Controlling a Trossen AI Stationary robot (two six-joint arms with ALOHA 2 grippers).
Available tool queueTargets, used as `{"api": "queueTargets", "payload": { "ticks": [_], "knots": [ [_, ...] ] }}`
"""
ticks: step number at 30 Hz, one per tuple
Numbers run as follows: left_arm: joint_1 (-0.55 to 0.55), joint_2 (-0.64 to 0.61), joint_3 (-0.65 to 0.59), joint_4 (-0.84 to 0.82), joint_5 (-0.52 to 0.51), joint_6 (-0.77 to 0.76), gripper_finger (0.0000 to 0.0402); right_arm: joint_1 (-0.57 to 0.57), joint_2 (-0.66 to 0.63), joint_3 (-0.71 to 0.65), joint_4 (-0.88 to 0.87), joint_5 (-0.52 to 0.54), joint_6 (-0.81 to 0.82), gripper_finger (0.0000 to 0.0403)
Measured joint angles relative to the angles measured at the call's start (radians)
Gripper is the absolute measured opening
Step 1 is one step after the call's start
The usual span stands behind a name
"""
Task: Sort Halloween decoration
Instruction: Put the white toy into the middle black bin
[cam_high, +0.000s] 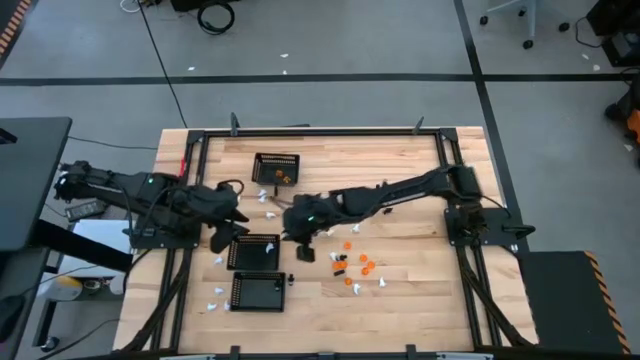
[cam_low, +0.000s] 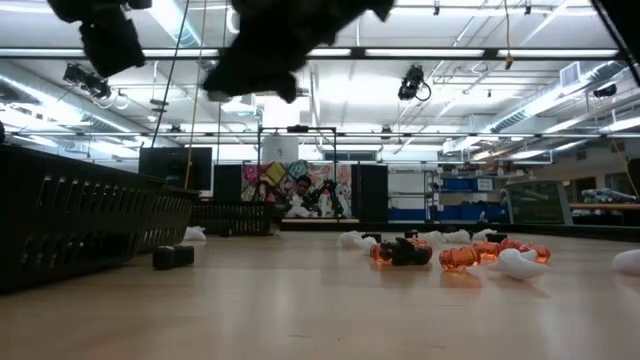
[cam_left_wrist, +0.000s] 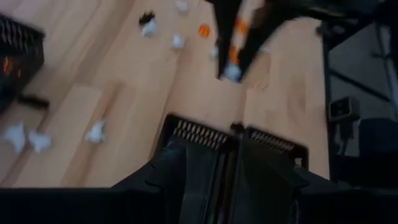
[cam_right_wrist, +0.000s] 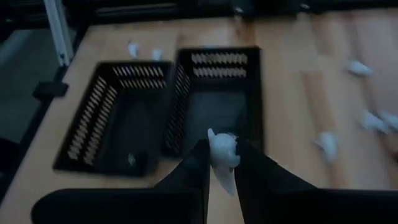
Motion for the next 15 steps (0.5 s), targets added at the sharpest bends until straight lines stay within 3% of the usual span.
{"api": "queueTargets", "payload": {
  "ticks": [8, 15],
  "knots": [
    [-0.064, 0.0, 0.0, -0.21, -0.018, -0.171, 0.0162, 0.023, 0.233, 0.303, -0.02, 0.0, 0.057, 0.006],
    [-0.079, 0.002, 0.0, -0.255, -0.037, -0.248, 0.0162, 0.023, 0.375, 0.402, -0.016, -0.059, 0.078, 0.0065]
  ]
}}
